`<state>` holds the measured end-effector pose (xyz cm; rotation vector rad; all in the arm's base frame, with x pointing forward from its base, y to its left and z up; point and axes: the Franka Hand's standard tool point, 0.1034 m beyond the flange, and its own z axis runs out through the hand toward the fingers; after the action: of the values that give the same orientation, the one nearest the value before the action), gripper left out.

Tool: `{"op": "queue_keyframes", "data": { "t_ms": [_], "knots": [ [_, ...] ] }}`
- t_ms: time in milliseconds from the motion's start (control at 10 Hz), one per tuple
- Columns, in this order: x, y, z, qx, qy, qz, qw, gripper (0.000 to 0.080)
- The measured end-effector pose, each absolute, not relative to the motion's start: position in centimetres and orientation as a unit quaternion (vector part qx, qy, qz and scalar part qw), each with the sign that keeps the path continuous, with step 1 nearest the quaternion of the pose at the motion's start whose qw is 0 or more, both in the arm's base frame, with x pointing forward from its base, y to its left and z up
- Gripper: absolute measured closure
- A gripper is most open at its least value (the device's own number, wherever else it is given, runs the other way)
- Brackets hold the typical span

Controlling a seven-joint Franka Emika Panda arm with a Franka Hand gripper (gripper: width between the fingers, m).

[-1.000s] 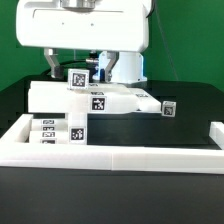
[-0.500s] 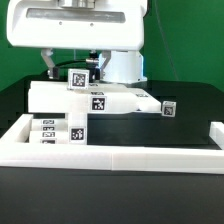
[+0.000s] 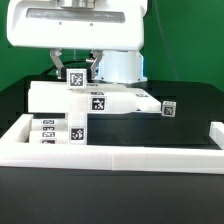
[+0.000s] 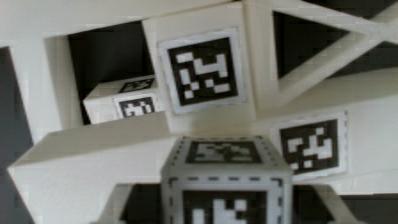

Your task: Assemble chair

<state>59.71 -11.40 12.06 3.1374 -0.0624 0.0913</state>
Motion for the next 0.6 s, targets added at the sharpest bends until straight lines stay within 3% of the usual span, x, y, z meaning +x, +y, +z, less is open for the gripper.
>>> {"op": "queue_keyframes", "data": {
  "t_ms": [600],
  "knots": [
    [59.71,-11.34,12.04,0.974,-0.225,0.028,-0.006,0.0512]
  ]
}}
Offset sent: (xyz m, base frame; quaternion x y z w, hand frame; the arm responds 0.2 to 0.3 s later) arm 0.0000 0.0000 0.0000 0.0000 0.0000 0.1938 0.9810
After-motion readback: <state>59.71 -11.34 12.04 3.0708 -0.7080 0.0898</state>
